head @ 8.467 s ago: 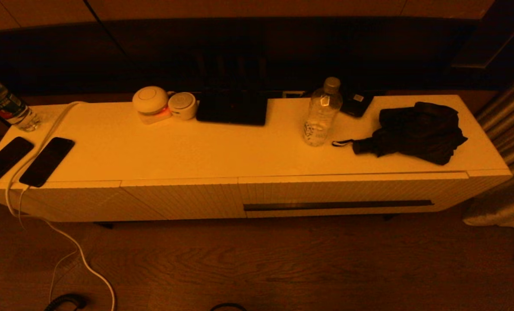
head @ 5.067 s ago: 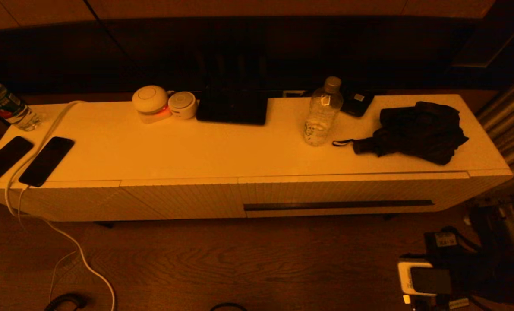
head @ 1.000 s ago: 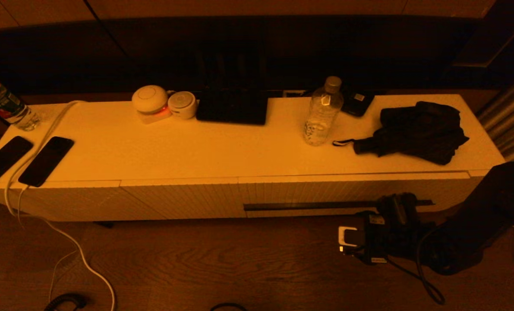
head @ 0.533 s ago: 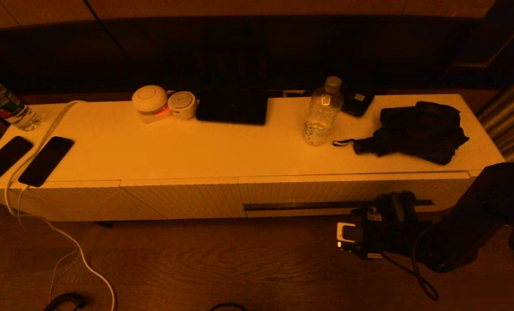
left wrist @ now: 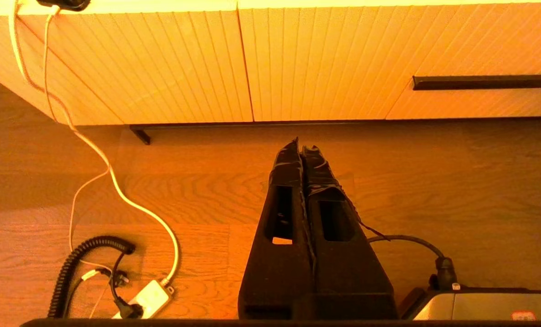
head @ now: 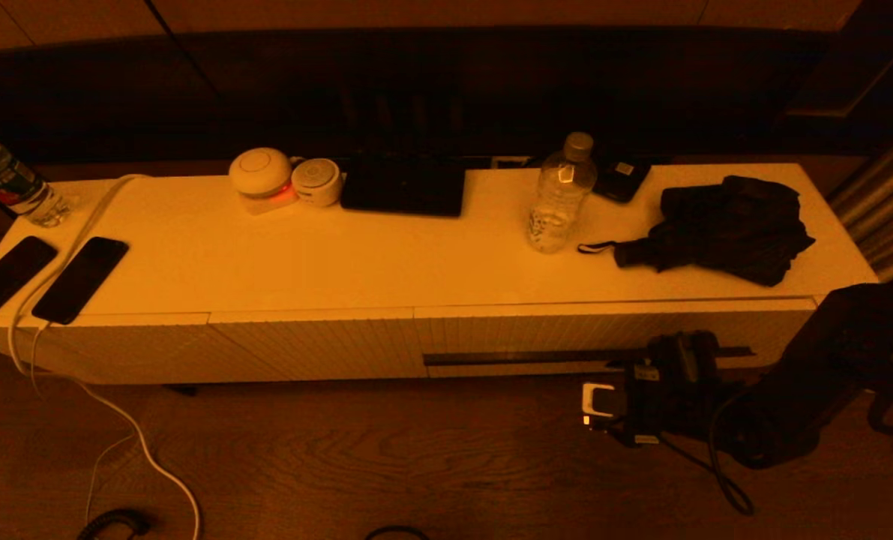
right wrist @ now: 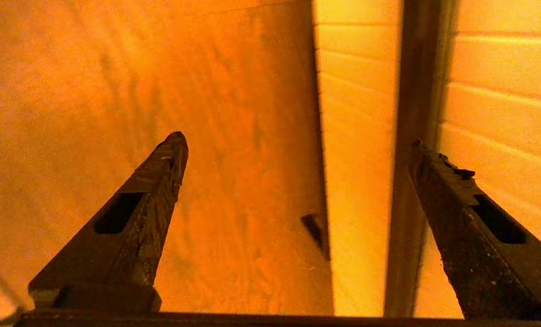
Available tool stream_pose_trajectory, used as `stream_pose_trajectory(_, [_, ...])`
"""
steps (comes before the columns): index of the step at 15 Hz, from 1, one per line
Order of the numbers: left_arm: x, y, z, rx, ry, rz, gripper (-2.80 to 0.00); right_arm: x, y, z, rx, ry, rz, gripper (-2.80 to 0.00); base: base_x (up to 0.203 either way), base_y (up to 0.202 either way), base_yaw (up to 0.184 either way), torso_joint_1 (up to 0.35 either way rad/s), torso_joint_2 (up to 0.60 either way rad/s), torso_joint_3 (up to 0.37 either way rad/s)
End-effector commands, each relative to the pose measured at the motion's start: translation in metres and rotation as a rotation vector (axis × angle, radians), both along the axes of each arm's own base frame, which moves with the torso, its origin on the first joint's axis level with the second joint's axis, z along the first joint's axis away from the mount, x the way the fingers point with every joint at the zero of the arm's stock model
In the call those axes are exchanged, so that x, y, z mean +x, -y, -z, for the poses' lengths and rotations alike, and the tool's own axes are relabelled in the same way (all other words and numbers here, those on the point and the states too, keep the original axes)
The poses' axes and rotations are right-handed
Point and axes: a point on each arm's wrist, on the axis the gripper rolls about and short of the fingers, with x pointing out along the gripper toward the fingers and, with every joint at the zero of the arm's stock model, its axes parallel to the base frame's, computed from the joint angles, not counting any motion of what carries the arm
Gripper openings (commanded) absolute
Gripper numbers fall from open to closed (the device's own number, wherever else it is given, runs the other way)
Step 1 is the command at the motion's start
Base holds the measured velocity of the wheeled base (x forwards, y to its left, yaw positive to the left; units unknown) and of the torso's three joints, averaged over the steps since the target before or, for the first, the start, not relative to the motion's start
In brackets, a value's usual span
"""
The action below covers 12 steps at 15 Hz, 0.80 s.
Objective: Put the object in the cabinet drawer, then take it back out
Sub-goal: Open the drawer
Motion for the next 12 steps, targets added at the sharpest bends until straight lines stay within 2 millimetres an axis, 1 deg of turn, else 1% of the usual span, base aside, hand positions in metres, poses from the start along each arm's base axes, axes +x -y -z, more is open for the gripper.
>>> stream_pose_trajectory(1, [0.000,0.000,0.000,0.000,0.000,0.000,-2.80,0.002,-0.001,0.005,-0.002,0.005,-0.008,0.00,0.000,0.000,0.000,0.000,0.00,0.000])
stream_pose_trajectory(4, [0.000,0.000,0.000,0.000,0.000,0.000,-2.80,0.001,0.002,0.004,0.002,0.009,-0.008,0.00,0.000,0.000,0.000,0.000,0.00,0.000])
stream_pose_trajectory(8, [0.000,0.000,0.000,0.000,0.000,0.000,-2.80,0.003,0.001,0.008,0.002,0.007,-0.008,0.00,0.000,0.000,0.000,0.000,0.00,0.000])
stream_pose_trajectory(9, [0.000,0.000,0.000,0.000,0.000,0.000,-2.80,0.003,0.001,0.007,0.003,0.011,-0.009,0.00,0.000,0.000,0.000,0.000,0.00,0.000])
stream_pose_trajectory(11, [0.000,0.000,0.000,0.000,0.000,0.000,-2.80,0.000,-0.001,-0.002,0.025,0.030,-0.040,0.00,0.000,0.000,0.000,0.000,0.00,0.000])
stream_pose_trajectory(12, [0.000,0.000,0.000,0.000,0.000,0.000,-2.80,0.001,-0.001,-0.002,0.030,0.031,-0.047,0.00,0.000,0.000,0.000,0.000,0.00,0.000])
